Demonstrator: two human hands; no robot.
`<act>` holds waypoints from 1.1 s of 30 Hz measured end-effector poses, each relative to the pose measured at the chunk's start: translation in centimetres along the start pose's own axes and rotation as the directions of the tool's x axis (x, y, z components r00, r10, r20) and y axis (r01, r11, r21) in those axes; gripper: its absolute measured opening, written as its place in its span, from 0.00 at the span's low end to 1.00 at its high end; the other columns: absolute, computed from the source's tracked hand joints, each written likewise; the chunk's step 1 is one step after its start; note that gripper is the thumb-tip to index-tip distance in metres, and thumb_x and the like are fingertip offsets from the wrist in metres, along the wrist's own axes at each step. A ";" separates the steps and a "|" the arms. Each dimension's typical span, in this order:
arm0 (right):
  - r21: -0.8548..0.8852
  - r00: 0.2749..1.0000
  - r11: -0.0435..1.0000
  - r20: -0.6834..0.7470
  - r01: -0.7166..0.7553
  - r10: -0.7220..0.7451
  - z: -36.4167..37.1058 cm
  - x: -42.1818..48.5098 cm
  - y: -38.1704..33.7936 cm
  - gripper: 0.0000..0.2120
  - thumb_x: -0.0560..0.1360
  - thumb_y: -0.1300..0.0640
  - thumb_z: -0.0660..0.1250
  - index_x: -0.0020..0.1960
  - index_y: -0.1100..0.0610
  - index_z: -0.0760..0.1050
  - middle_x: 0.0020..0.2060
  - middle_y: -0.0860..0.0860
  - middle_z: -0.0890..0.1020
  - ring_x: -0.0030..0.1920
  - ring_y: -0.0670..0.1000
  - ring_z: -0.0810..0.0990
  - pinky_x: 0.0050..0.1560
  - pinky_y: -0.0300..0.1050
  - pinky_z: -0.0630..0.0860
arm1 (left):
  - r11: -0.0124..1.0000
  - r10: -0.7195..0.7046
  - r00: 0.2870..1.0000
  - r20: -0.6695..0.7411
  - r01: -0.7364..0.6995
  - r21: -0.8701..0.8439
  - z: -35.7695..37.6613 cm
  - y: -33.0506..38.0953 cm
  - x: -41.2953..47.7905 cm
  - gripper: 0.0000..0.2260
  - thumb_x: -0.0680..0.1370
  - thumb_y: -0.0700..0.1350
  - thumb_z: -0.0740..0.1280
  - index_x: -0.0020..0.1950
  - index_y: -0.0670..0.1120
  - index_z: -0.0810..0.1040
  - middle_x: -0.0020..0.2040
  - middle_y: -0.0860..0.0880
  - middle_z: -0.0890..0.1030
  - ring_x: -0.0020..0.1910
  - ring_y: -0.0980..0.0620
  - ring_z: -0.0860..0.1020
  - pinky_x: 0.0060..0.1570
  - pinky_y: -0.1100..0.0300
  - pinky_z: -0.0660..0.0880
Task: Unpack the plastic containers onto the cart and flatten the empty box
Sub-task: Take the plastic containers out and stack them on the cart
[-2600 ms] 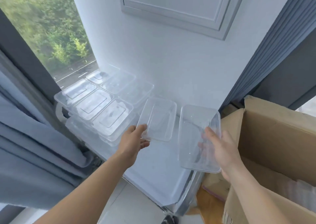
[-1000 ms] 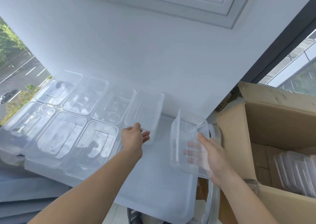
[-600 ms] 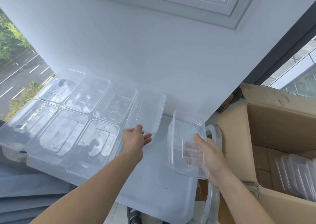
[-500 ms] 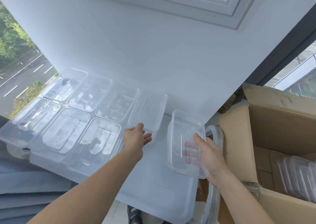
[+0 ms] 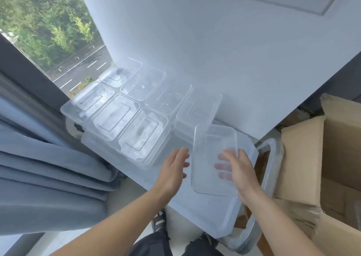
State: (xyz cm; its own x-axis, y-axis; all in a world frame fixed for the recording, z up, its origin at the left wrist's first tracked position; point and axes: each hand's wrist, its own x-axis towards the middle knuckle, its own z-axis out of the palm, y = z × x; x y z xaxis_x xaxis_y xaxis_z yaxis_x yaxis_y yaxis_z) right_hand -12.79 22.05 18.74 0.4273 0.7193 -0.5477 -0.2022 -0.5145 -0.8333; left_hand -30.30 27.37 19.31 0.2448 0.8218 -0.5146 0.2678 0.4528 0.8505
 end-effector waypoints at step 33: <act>-0.218 0.955 0.952 -0.250 -0.217 0.160 14.3 8.5 11.8 0.15 0.80 0.45 0.63 0.53 0.58 0.73 0.44 0.49 0.77 0.47 0.53 0.76 0.46 0.47 0.71 | 0.933 -0.359 0.933 -0.028 0.360 0.020 -8.3 -12.4 7.8 0.12 0.84 0.47 0.60 0.56 0.39 0.77 0.48 0.44 0.80 0.46 0.47 0.80 0.42 0.56 0.78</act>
State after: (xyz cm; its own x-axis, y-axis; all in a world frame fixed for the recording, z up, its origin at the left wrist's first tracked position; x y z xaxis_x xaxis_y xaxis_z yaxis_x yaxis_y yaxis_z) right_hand -24.15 28.75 3.15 0.5959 0.4876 -0.6381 -0.0931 -0.7472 -0.6580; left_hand -39.42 31.08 5.66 0.1061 0.6134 -0.7826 0.3568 0.7112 0.6058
